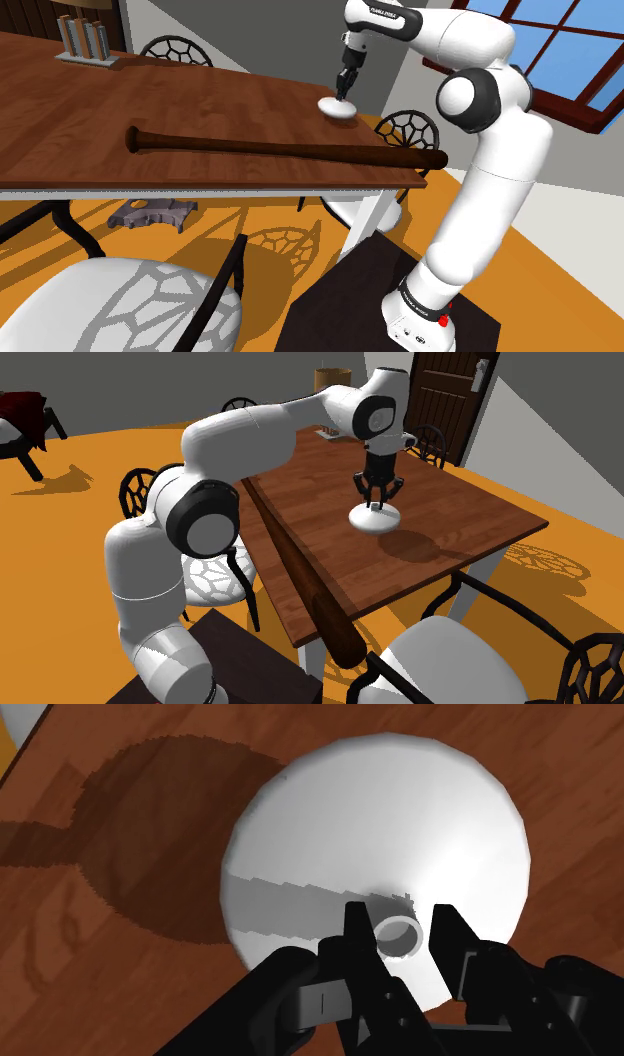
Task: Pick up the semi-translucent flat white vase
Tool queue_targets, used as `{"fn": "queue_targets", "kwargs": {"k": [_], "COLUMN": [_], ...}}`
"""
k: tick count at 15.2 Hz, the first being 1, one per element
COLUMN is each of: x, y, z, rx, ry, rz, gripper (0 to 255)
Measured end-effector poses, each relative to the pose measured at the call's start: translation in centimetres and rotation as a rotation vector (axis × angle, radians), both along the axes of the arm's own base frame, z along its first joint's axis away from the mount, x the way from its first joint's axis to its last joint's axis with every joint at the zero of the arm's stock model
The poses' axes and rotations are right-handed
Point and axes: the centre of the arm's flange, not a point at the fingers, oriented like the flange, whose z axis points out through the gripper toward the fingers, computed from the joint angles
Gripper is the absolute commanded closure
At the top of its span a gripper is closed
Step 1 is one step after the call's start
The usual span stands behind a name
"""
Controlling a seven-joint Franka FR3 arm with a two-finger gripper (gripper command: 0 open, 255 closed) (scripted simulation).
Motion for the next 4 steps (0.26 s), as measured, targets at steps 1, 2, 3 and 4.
{"fn": "queue_targets", "kwargs": {"k": [1,2,3,4], "x": [0.1,0.0,0.1,0.1], "y": [-0.1,0.0,0.0,0.0], "z": [0.6,1.2,1.7,2.0], "rx": [0.000,0.000,0.000,0.000], "ry": [0.000,0.000,0.000,0.000], "rz": [0.000,0.000,0.000,0.000], "gripper": [255,255,255,255]}}
